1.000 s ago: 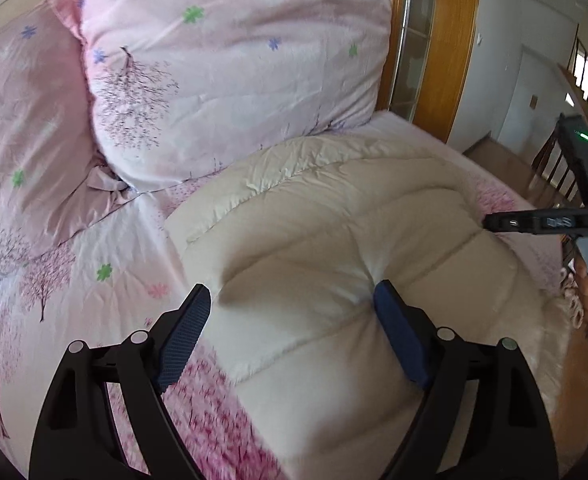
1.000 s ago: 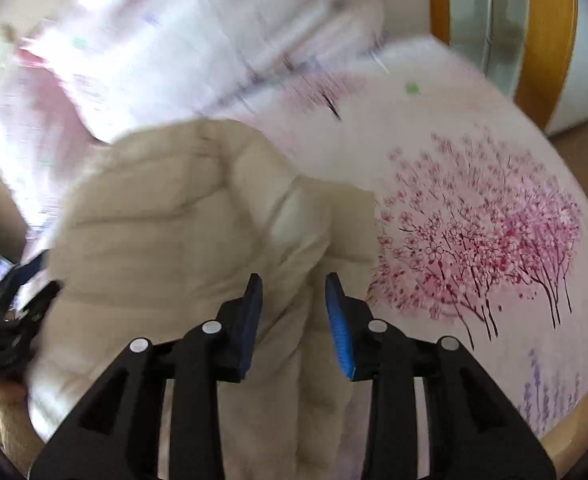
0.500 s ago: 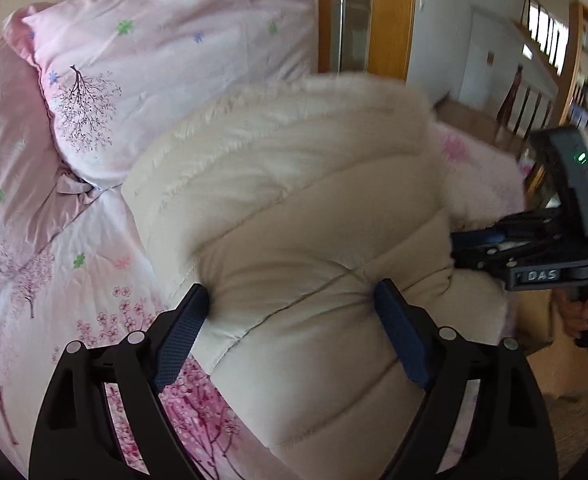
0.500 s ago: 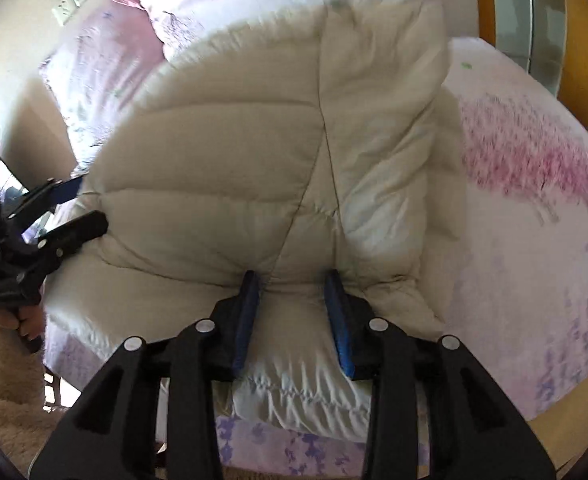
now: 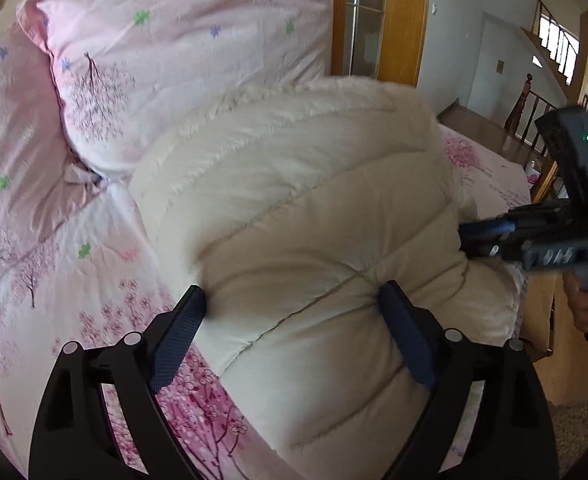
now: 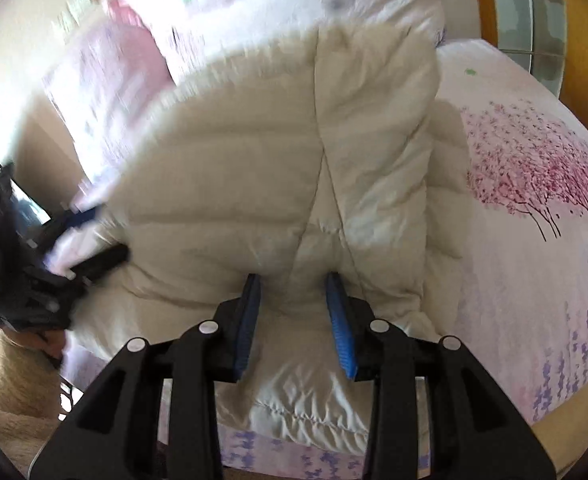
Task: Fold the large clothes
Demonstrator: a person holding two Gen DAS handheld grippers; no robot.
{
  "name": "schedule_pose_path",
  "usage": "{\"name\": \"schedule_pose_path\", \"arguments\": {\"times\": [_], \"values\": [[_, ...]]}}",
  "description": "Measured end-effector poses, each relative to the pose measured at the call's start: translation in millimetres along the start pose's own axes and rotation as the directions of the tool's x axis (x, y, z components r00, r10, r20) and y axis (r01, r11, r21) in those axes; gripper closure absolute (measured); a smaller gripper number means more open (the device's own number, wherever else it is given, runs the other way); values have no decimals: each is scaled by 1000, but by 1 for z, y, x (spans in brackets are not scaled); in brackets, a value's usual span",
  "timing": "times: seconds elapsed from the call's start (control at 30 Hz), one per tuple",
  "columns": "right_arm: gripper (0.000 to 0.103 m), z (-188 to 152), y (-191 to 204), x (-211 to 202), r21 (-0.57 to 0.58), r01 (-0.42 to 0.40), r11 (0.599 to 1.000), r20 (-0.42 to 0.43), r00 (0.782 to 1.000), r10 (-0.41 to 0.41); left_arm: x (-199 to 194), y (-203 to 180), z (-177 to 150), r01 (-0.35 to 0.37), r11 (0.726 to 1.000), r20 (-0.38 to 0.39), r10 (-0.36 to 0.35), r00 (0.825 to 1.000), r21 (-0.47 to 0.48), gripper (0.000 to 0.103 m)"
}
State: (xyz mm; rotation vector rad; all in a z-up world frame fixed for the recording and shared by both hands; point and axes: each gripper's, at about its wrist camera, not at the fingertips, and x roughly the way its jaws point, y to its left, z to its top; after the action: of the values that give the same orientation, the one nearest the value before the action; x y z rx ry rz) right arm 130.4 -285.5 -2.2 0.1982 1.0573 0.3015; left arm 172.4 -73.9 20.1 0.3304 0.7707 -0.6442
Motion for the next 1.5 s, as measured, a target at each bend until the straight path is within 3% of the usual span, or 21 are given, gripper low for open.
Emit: {"name": "schedule_pose_path", "arguments": {"times": [0.13,0.33,0.4,0.47,0.53,0.63,0.87,0.9,0.97,1.03,1.1,1.2,1.3,1.4,1.5], "values": [[67,9,1,1,-8,10,1000,-20,1000,-10,0,-1,-1,2,1000,2,-2,1000,-22,12],[62,37,10,-34,-30,-4,1000,131,991,8,-19,26,10,26,986,68,-14,998,-165,11],[59,50,10,-32,-32,12,999,142,990,-8,-14,32,16,-2,983,55,13,998,-186,10],[58,55,12,-23,-33,45,998,105,994,-41,-4,32,19,-18,984,31,23,999,-178,10],[54,63,6,3,-29,95,995,9,995,-95,4,28,19,-21,985,4,22,1000,-170,10],[52,61,-3,27,-24,100,995,-70,992,-102,16,25,18,-11,987,-23,7,1000,-162,9],[51,66,-23,36,13,63,998,-89,994,-61,45,21,16,-26,986,-52,17,999,-166,2],[48,66,-22,31,14,61,998,-79,995,-60,41,21,15,-20,985,-41,13,999,-174,2],[32,62,-25,13,21,31,999,-36,999,-31,31,25,13,3,980,-18,-7,1000,-200,2],[8,58,-30,-9,42,3,999,31,1000,-4,24,29,13,13,975,-8,-15,1000,-222,1],[2,57,-39,-27,70,-18,997,82,997,12,19,31,15,7,974,1,-7,1000,-227,1],[2,60,-60,-38,145,-35,989,92,996,22,13,31,18,-5,974,6,7,1000,-228,1],[2,58,-89,-37,231,-30,972,65,998,15,1,43,18,53,956,74,-33,997,-288,1],[2,54,-112,-27,284,-83,955,58,996,69,-9,67,14,163,908,165,-106,981,-387,1],[2,44,-118,-16,331,-154,931,47,988,147,-2,84,12,159,884,136,-110,985,-439,1]]}}
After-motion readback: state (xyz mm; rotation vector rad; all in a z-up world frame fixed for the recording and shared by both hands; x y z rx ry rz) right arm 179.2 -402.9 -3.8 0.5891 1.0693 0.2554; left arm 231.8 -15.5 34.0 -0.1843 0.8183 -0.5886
